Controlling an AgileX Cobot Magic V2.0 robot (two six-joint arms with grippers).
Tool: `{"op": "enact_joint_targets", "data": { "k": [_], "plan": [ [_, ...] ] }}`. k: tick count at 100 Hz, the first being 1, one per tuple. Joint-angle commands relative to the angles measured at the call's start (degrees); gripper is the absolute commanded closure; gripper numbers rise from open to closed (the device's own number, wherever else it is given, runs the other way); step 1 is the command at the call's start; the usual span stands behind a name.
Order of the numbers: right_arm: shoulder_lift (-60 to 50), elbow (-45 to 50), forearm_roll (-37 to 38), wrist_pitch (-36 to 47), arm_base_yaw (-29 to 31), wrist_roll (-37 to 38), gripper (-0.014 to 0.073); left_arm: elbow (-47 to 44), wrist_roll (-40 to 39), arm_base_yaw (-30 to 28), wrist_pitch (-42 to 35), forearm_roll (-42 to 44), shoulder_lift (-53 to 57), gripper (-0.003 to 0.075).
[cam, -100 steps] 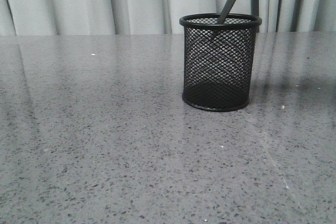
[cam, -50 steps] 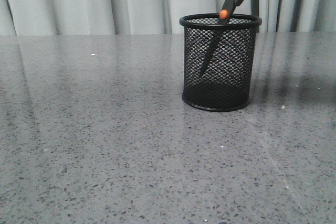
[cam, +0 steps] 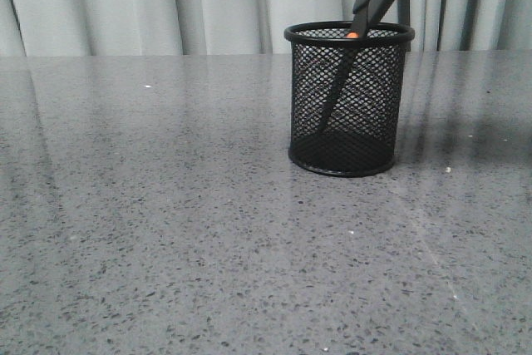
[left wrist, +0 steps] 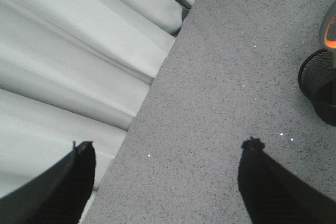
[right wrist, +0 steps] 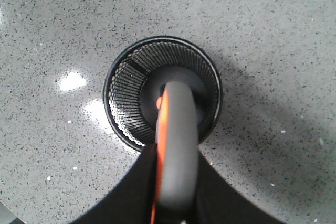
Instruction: Put scissors into bucket
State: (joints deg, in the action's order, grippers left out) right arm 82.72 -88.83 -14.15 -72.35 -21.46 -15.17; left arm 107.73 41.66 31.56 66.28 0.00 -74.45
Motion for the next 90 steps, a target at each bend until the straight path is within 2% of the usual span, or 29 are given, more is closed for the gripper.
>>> {"op": "enact_joint_targets", "data": {
  "k": [1,10,17,41,53,59,68,73,79,84,90],
  "plan": [
    [-1.77,-1.35,-0.48,-1.85,0.03,-0.1,0.0398,1.52,-0.72,-0.07,-3.94,-0.8,0.99,0.0205],
    [-1.77,-1.35,-0.48,-1.85,0.03,-0.1,0.0307,1.52,-0.72,-0.07,-3.94,-0.8,0.99,0.0205],
    [-1.9,-1.89,-0.01,-1.85,0.03,-0.1,0.0281,1.52,-0.72,-0.07,-3.94,-0.8,0.99,0.0205],
    [-4.9,-7.77,6.98,-1.85,0.26,0.88,0.0281,1.52,-0.72,-0.07,-3.32,-0.8,0.99,0.0206],
    [-7.28,-10.38,7.22,0.17,0.26,3.19,0.0288,1.52,-0.72,-0.07,-2.18,-0.8,0.99,0.0209],
    [-9.06,-10.19,7.22,2.43,0.26,4.05,0.0325,1.52,-2.44,-0.07,-1.47,-0.8,0.99,0.0235],
    [-11.55,-9.76,7.22,5.89,0.26,5.22,0.0455,1.52,-9.07,-0.07,-0.99,-0.8,0.99,0.0348],
    [-13.06,-9.11,7.22,8.11,0.26,5.26,0.0548,1.52,-11.59,-0.07,-0.52,-0.8,1.11,0.0442],
    [-15.08,-7.61,7.22,11.22,0.26,5.26,0.0656,1.52,-14.15,-0.07,0.31,-0.8,1.23,0.0594],
    [-17.43,-5.7,7.12,13.75,0.26,5.36,0.0661,1.4,-16.22,-0.07,1.22,-0.8,1.48,0.0732],
    [-20.13,-2.73,7.12,17.1,0.26,5.36,0.0659,0.61,-17.72,-0.07,1.78,-0.95,2.24,0.074]
  ]
}}
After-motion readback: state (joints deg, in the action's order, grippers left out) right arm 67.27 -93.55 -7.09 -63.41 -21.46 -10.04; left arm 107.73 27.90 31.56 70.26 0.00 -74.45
